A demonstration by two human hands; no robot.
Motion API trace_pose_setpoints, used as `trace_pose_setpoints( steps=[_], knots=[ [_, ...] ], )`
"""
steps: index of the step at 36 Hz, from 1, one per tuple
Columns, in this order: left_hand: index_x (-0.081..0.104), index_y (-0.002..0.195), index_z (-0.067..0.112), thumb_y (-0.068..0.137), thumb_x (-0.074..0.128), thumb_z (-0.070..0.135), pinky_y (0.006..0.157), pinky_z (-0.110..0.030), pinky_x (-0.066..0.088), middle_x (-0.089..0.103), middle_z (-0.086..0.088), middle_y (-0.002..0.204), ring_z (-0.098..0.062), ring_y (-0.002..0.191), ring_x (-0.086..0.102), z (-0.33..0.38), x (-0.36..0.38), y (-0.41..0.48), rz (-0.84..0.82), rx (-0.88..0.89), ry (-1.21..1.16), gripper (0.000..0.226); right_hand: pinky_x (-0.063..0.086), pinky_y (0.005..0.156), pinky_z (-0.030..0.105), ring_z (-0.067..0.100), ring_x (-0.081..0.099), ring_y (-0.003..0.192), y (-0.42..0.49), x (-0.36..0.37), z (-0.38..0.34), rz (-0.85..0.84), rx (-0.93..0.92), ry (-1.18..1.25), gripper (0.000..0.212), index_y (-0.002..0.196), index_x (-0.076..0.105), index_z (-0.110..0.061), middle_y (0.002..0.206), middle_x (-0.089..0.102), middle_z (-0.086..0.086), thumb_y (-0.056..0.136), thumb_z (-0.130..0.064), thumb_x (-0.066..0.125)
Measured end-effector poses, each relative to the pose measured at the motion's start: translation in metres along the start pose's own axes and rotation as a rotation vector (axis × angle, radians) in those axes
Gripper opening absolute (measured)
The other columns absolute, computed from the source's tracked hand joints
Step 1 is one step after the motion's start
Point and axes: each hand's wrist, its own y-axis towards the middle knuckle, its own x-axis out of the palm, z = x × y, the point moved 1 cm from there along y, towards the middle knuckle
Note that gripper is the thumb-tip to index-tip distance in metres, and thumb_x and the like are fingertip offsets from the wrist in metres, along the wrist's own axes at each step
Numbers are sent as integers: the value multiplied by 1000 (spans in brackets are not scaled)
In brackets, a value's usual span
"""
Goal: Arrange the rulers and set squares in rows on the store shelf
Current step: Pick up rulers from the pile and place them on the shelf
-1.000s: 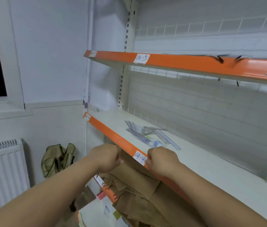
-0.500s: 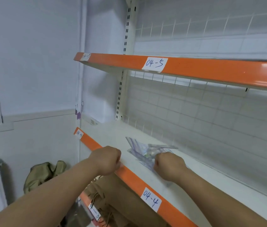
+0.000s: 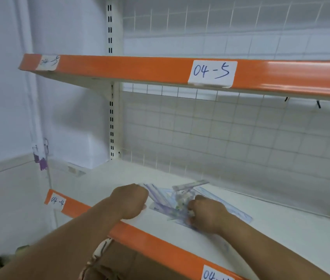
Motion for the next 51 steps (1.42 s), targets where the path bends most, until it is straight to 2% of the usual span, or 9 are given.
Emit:
trace_pose_setpoints(
  steps=[3,13,18,23,30,33,38,44,51],
  knots=[
    [56,123,13,100,45,28,92,-30,41,54,-5,129,-22,119,52,-14,4,17,-38,44,32,30,35,65,26,25,56,110,5,3,-9,7,27,-8,34,121,56,-11,123,53,8,96,-31,46],
    [40,141,28,94,43,10,97,-35,44,38,-7,128,-25,120,42,-9,18,60,-77,233,28,50,45,81,32,26,55,111,-5,7,-1,-5,134,-34,34,119,57,-13,123,54,8,92,-31,49],
    [36,144,26,89,41,0,97,-36,43,37,-5,133,-25,123,38,4,22,71,-95,303,89,61,37,73,26,26,55,111,-14,5,13,-45,200,-40,29,117,56,-10,124,54,10,94,-26,50],
    [35,145,23,90,38,-1,102,-34,39,39,-7,141,-27,128,39,13,20,77,-196,361,113,60,46,91,31,24,55,114,-21,1,19,-89,242,-11,36,123,57,-13,127,55,7,94,-33,50],
    [49,128,21,89,49,5,89,-28,42,43,-5,130,-24,116,50,9,17,81,-194,374,14,43,47,88,31,24,56,108,-22,-2,21,-129,283,36,37,119,59,-13,122,55,7,91,-36,56],
    [51,124,20,87,51,6,82,-28,42,44,-5,126,-24,109,51,7,16,80,-199,374,22,39,42,78,27,22,55,99,-22,-3,22,-133,302,60,35,114,62,-9,118,60,10,91,-34,55],
    [54,116,14,86,51,5,65,-26,35,52,-4,112,-19,86,45,2,12,76,-160,419,122,32,38,72,25,18,48,87,-24,-5,23,-129,333,91,35,110,64,-6,111,64,11,90,-34,56],
    [53,96,18,83,48,-1,63,-27,33,46,-2,99,-19,83,44,-3,15,72,-153,461,186,24,37,74,23,17,50,90,-27,-11,20,-123,314,87,38,121,61,-13,116,62,7,90,-35,57],
    [55,116,25,81,53,11,76,-27,45,43,8,104,-15,93,50,-9,12,63,-295,383,-68,38,37,73,23,21,55,97,-26,-11,15,-109,326,47,36,118,62,-11,116,62,8,88,-31,59]
  ],
)
